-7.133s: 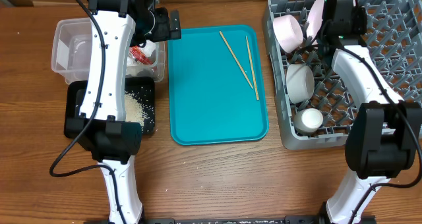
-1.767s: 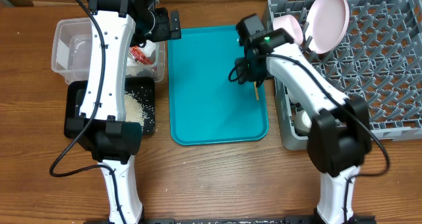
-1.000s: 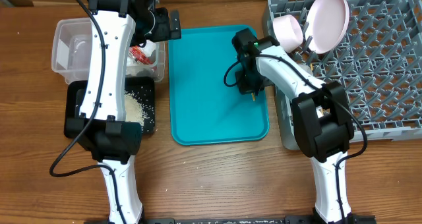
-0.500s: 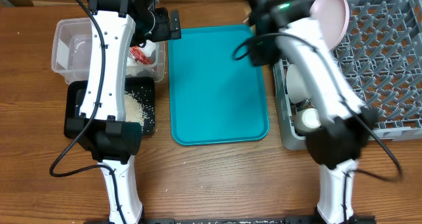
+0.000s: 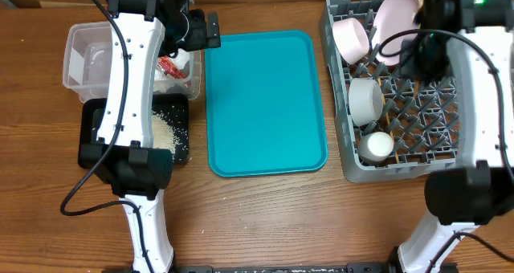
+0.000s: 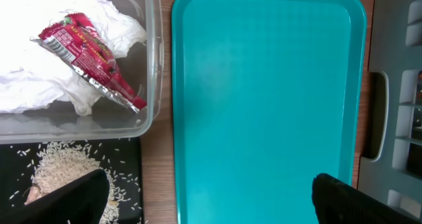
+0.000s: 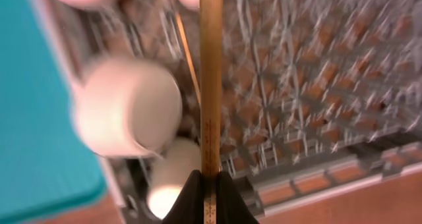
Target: Sort waste into correct bins and load items into the dishwasher
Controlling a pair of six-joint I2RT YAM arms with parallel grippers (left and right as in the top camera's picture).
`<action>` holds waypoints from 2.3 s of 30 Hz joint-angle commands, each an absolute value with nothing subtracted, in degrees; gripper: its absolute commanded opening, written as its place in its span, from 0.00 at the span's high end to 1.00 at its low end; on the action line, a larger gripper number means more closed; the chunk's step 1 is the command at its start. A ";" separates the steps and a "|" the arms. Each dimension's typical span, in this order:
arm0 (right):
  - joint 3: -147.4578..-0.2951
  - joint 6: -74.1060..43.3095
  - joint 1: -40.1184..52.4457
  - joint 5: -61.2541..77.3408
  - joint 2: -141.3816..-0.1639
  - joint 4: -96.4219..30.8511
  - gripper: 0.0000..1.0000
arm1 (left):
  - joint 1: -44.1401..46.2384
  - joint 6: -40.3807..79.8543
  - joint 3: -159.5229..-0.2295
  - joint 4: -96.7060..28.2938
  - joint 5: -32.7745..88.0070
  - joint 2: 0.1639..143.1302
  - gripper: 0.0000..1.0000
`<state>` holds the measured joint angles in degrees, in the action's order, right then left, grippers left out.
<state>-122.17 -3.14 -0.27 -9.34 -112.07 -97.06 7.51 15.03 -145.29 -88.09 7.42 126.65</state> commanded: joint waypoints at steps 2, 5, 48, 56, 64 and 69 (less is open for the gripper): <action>-114.65 -0.99 -0.58 -7.27 -112.25 -97.06 0.96 | 7.90 15.00 -146.36 -88.03 7.03 126.23 0.00; -112.62 -1.02 -0.64 -7.27 -112.25 -97.06 0.94 | 7.90 15.03 -146.36 -88.01 7.05 126.23 0.00; -132.60 2.63 -5.28 9.96 -83.44 -91.18 0.00 | 7.90 15.03 -146.36 -88.03 7.03 126.23 0.00; -82.30 3.03 -5.28 10.02 -56.99 -49.39 0.00 | 7.90 15.00 -146.36 -88.03 7.03 126.23 0.00; -31.79 -3.73 -4.84 8.97 -30.24 -11.55 0.00 | 7.90 15.00 -146.36 -88.03 7.05 126.23 0.00; -14.63 -4.93 -2.04 5.19 -17.58 -0.34 0.00 | 7.90 15.03 -146.36 -88.03 7.03 126.23 0.00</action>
<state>-21.56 -2.42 -4.23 8.75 -23.99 -4.05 7.51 15.03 -145.34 -88.12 7.42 126.65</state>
